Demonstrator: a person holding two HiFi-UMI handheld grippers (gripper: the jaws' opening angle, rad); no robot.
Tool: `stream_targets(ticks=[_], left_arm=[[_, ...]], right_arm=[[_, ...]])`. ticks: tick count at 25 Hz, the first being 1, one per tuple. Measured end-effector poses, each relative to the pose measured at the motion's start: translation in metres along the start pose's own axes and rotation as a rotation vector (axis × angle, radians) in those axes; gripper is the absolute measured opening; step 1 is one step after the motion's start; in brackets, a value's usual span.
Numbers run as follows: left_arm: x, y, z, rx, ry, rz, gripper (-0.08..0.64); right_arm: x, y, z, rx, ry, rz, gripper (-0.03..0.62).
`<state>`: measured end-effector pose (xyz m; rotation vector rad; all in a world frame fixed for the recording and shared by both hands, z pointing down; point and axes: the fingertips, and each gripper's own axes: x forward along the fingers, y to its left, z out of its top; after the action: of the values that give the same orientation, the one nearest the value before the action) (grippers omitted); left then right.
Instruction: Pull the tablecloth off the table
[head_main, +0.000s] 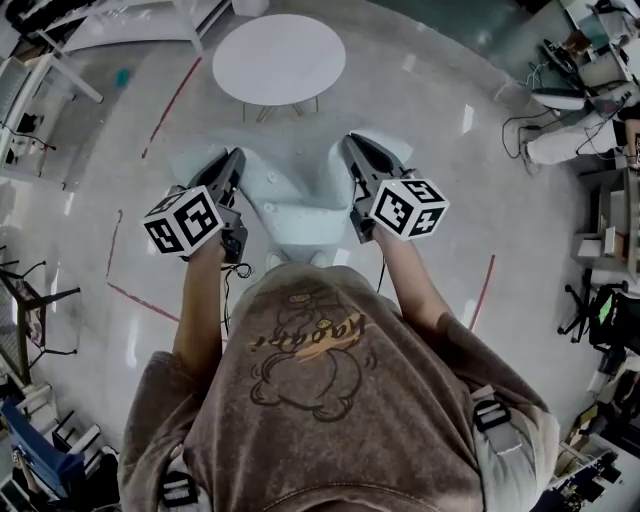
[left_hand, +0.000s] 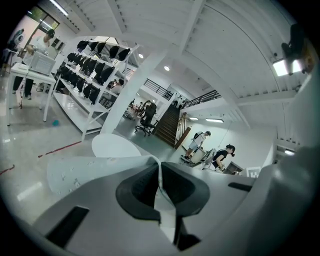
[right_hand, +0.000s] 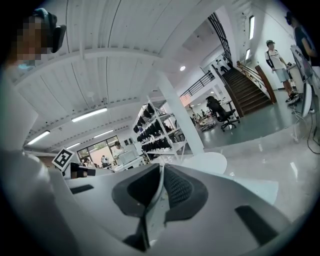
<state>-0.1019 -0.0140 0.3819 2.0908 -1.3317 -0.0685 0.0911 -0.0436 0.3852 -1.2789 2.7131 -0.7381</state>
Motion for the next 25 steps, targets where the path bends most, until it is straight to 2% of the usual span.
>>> stream_targets(ticks=[9, 25], left_arm=[[0.011, 0.033, -0.023, -0.053, 0.039, 0.016, 0.028], [0.013, 0.05, -0.044, -0.105, 0.099, 0.024, 0.028]], right_arm=[[0.018, -0.009, -0.03, 0.061, 0.041, -0.008, 0.034], [0.028, -0.014, -0.061, 0.084, 0.106, -0.018, 0.034]])
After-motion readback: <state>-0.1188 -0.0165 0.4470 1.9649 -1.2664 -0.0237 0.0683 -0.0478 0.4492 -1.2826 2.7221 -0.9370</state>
